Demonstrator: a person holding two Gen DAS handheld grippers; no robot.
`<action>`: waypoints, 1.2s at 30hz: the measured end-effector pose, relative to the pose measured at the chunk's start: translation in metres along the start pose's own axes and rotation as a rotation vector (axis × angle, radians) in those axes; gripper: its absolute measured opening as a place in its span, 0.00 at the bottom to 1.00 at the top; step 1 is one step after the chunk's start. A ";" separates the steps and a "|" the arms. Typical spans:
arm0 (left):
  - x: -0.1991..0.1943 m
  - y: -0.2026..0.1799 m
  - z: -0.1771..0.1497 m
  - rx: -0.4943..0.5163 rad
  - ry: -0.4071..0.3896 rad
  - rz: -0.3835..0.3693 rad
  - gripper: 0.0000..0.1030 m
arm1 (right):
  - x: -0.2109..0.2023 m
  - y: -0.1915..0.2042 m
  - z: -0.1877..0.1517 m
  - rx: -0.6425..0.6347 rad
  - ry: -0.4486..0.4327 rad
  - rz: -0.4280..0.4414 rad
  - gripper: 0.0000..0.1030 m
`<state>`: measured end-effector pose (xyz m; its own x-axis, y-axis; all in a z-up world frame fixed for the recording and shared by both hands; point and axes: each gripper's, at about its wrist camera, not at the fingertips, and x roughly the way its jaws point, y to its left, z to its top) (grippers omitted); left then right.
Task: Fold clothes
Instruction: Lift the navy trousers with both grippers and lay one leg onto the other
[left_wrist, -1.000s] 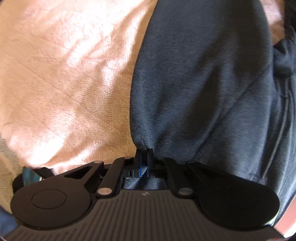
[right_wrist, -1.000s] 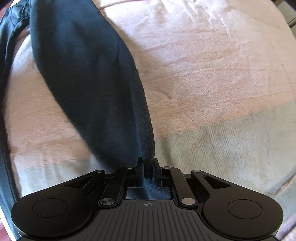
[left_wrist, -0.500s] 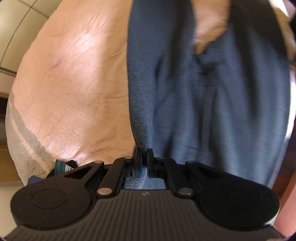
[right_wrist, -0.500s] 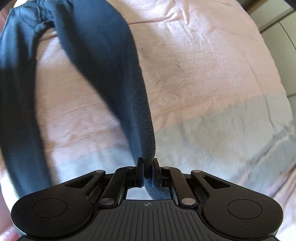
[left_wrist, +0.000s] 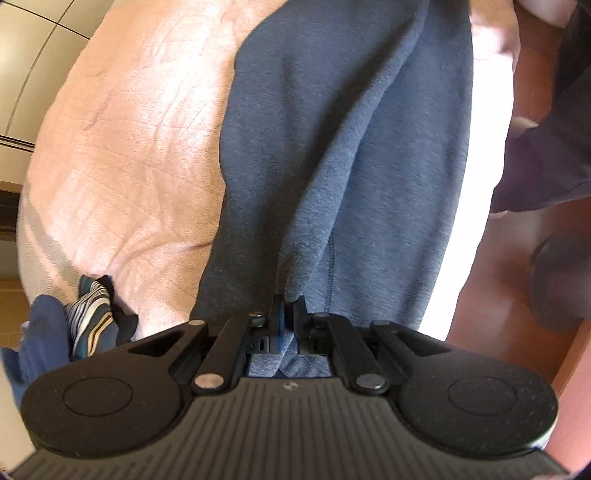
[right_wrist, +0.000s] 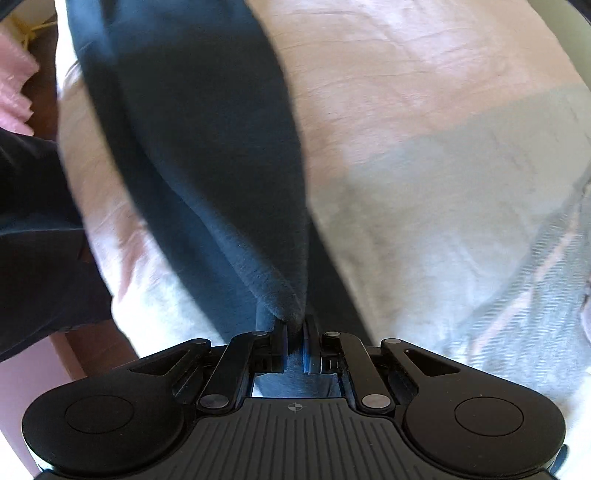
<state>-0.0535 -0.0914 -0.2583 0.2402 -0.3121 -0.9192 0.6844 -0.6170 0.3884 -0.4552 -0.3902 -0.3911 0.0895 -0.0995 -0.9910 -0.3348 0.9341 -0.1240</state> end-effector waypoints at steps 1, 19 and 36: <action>-0.002 -0.003 0.001 -0.003 0.005 0.021 0.02 | 0.000 0.004 -0.003 -0.012 -0.011 -0.010 0.05; 0.028 -0.099 0.000 -0.034 0.121 0.133 0.02 | 0.014 0.039 -0.039 0.050 -0.061 -0.132 0.05; 0.027 -0.104 0.009 0.003 0.221 0.004 0.04 | -0.017 0.072 -0.065 -0.064 -0.350 -0.585 0.06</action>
<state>-0.1246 -0.0423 -0.3224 0.3880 -0.1489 -0.9095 0.6812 -0.6184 0.3919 -0.5419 -0.3438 -0.3860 0.5668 -0.4546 -0.6871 -0.1935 0.7372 -0.6474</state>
